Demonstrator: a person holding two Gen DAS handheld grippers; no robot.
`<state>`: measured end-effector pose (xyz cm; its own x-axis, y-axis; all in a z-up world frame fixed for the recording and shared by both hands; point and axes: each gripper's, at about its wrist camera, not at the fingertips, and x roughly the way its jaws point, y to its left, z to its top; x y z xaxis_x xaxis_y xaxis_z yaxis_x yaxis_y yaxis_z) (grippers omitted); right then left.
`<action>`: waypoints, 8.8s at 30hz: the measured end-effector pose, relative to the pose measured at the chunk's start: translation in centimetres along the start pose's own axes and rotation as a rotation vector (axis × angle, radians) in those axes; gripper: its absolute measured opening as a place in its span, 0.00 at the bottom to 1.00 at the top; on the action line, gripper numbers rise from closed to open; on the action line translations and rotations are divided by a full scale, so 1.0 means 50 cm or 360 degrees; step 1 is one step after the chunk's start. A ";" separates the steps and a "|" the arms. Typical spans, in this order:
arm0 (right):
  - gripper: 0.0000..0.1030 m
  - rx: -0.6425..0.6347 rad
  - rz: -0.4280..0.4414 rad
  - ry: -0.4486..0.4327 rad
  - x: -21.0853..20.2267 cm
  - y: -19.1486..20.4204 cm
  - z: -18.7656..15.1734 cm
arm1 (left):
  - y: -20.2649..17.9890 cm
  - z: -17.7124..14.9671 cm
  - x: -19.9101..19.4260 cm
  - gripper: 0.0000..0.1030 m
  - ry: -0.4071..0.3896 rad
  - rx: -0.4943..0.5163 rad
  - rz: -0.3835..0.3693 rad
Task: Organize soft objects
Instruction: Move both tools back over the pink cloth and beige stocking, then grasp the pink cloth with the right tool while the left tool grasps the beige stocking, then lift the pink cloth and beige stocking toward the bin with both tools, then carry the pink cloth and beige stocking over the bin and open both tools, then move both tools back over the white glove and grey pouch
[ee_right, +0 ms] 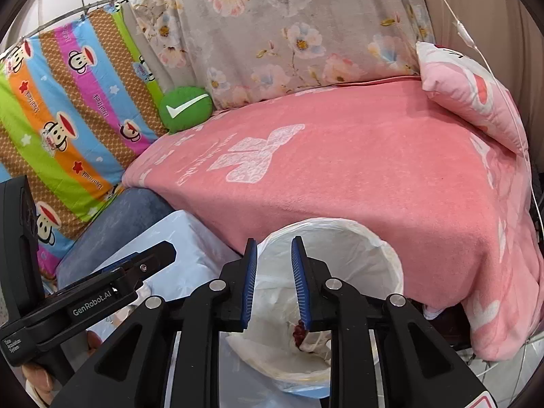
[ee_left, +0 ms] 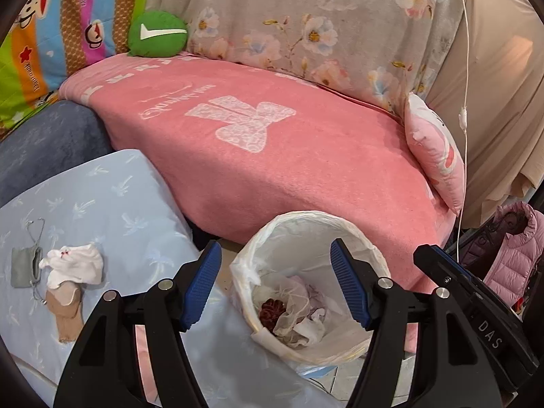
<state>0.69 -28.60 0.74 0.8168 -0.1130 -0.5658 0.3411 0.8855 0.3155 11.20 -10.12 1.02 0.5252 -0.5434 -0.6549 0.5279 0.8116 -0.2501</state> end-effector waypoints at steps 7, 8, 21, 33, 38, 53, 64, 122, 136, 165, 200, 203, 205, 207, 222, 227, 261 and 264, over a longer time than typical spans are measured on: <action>0.24 -0.0082 0.0044 0.0050 0.007 0.054 -0.020 | 0.038 -0.013 -0.022 0.62 -0.0008 -0.0064 0.0053; 0.24 -0.0089 0.0049 0.0054 0.007 0.059 -0.023 | 0.042 -0.014 -0.024 0.62 -0.0010 -0.0070 0.0060; 0.26 -0.0204 0.0109 0.0122 0.011 0.145 -0.057 | 0.105 -0.036 -0.064 0.62 -0.0040 -0.0145 0.0157; 0.30 -0.0289 0.0147 0.0159 0.013 0.204 -0.084 | 0.165 -0.064 -0.091 0.62 -0.0046 -0.0231 0.0228; 0.31 -0.0314 0.0162 0.0179 0.019 0.221 -0.090 | 0.190 -0.074 -0.103 0.62 -0.0050 -0.0265 0.0256; 0.32 -0.0413 0.0211 0.0264 0.045 0.289 -0.131 | 0.254 -0.101 -0.125 0.62 -0.0043 -0.0356 0.0328; 0.37 -0.0470 0.0226 0.0339 0.072 0.326 -0.165 | 0.291 -0.118 -0.127 0.66 -0.0020 -0.0401 0.0368; 0.04 -0.0594 0.0236 0.0605 0.253 0.405 -0.271 | 0.454 -0.176 -0.001 0.14 0.0221 -0.0587 0.0444; 0.04 -0.0567 0.0263 0.0455 0.160 0.399 -0.224 | 0.377 -0.167 -0.081 0.13 0.0115 -0.0510 0.0412; 0.04 -0.0459 0.0267 0.0239 0.031 0.324 -0.151 | 0.239 -0.132 -0.164 0.09 -0.0036 -0.0318 0.0293; 0.04 -0.0421 0.0270 0.0259 0.042 0.308 -0.155 | 0.229 -0.151 -0.130 0.08 0.0089 -0.0302 0.0283; 0.04 -0.0406 0.0264 0.0225 0.034 0.296 -0.138 | 0.206 -0.128 -0.128 0.08 0.0064 -0.0269 0.0246; 0.04 -0.0393 0.0256 0.0204 0.029 0.284 -0.124 | 0.188 -0.112 -0.123 0.08 0.0049 -0.0243 0.0218; 0.04 -0.0378 0.0245 0.0183 0.024 0.272 -0.110 | 0.174 -0.101 -0.120 0.08 0.0039 -0.0215 0.0193; 0.04 -0.0210 0.0071 0.0050 -0.003 0.113 -0.026 | 0.031 -0.034 -0.055 0.09 0.0051 0.0004 -0.0007; 0.04 -0.0163 0.0011 0.0020 -0.003 0.063 -0.002 | -0.020 -0.010 -0.027 0.09 0.0063 0.0077 -0.0089; 0.36 -0.0153 -0.0040 -0.0015 0.016 0.062 0.022 | -0.002 0.010 -0.038 0.62 -0.0071 0.0047 0.0058; 0.36 -0.0173 -0.0024 0.0000 0.015 0.078 0.012 | 0.014 0.003 -0.046 0.62 -0.0072 0.0026 0.0075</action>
<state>2.93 -25.49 2.01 0.8119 -0.1270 -0.5698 0.3011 0.9273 0.2223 10.45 -8.32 2.48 0.5795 -0.5139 -0.6325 0.5125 0.8333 -0.2075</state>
